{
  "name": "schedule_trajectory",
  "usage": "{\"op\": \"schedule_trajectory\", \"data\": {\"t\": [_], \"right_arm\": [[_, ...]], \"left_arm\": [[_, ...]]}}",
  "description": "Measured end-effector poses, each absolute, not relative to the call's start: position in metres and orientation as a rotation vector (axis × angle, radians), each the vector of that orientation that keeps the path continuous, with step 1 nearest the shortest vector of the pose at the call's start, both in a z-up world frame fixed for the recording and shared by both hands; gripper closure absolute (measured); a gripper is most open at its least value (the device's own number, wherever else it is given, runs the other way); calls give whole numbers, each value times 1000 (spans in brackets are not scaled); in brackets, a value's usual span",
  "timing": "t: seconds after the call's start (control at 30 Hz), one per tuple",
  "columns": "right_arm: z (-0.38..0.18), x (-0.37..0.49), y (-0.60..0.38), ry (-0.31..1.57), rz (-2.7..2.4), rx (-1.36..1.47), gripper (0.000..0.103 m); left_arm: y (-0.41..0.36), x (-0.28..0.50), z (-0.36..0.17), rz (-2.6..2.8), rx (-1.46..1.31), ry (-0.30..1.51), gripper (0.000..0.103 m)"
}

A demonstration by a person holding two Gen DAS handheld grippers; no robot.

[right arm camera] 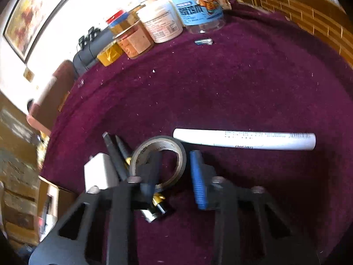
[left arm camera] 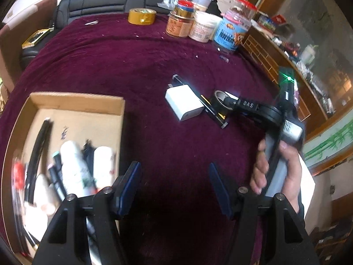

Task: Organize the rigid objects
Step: 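Grasp the black tape roll with the right gripper while the left grasps the white charger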

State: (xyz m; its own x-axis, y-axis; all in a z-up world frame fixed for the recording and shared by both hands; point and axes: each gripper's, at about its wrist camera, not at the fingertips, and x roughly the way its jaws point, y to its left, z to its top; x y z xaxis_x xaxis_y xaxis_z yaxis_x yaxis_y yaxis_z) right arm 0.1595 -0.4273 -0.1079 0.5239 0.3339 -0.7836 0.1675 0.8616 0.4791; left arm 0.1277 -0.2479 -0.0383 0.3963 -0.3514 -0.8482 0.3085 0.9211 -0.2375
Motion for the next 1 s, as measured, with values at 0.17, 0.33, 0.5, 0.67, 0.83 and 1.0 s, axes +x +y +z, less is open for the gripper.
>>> {"op": "schedule_trajectory", "data": {"t": [0.17,0.33,0.5,0.67,0.83,1.0], "right_arm": [[-108,151,-439,1008,127,603,91],[-106,149,-444,986,128,633,91],[-108,148,-447,990,134,657,91],[-113,148,-449,1008,137,676,91],[-113,149,-445,1013,148,660,91],[-116,151,-442,1031,158,657,91]], "left_arm": [[-278,164,-47,-424,-11,1131,39],[-301,204,-62,-401,7,1179,39],[-314,233,-71,-348,-3,1186,39],[-321,244,-87,-309,0,1216,40],[-314,238,-82,-292,3,1193,51],[-302,206,-80,-299,20,1215,51]]}}
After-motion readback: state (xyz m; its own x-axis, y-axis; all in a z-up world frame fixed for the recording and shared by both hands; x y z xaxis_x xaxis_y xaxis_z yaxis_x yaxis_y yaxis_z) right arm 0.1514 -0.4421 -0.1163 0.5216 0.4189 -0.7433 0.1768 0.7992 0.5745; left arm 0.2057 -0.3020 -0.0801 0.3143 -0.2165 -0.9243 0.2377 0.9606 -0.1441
